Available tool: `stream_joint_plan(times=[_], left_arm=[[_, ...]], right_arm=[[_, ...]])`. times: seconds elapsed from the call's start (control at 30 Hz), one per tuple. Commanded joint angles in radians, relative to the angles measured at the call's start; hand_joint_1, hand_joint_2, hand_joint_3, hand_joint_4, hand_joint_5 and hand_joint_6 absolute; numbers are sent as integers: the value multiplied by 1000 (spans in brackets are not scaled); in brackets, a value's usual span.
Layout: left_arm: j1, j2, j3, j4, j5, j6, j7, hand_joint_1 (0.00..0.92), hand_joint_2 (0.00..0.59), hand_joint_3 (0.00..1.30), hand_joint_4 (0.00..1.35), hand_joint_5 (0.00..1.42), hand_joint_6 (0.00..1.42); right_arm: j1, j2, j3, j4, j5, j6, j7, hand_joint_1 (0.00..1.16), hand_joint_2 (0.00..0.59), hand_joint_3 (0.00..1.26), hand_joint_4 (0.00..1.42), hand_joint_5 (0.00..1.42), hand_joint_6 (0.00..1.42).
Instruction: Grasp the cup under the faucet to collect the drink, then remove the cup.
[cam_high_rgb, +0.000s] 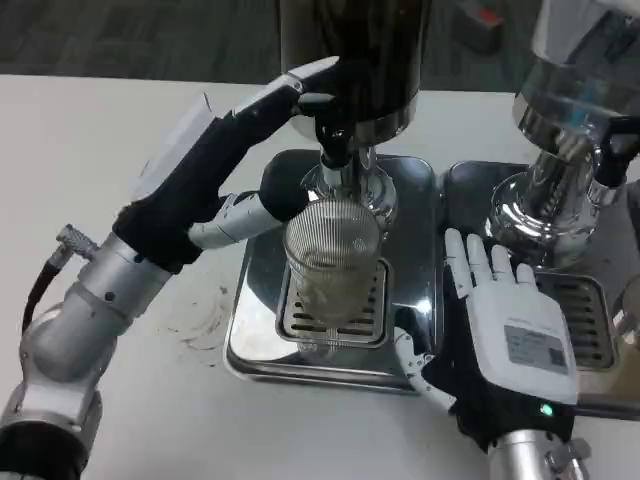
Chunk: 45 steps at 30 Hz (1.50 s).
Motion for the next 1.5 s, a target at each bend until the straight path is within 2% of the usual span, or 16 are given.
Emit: stream_joint_plan(times=[0.03,0.57,0.83,1.03,1.17,1.3,1.4,1.5], left_arm=[[24,16,1,-36,65,-56,-1,0,83,242,168,341,290],[62,68,22,-122,381,-124,194,0,91,266,191,361,301],[77,82,4,-150,464,-125,281,0,92,268,184,361,301],[85,88,-10,-152,494,-125,326,0,93,280,190,370,304],[86,97,-19,-150,498,-121,345,0,94,281,191,371,307],[85,100,-24,-150,498,-116,357,0,96,281,191,372,310],[85,101,-26,-153,497,-116,360,0,98,281,191,374,311],[85,100,-28,-153,493,-115,359,0,99,281,191,376,311]], right_arm=[[-3,4,-12,4,15,1,-11,375,473,0,0,0,2],[-12,6,-15,15,20,-5,-22,384,466,0,0,0,0],[-19,-3,-24,19,37,-7,-13,389,468,0,0,0,2],[-26,10,-58,6,125,-31,-4,397,472,0,0,0,0],[-35,1,-68,-7,173,-67,-3,448,445,0,0,0,0],[-50,-3,-100,-14,276,-120,35,468,425,0,0,0,0],[-64,-5,-137,1,382,-169,71,500,378,0,0,0,14],[-81,-20,-152,20,441,-222,87,553,335,0,0,0,33]])
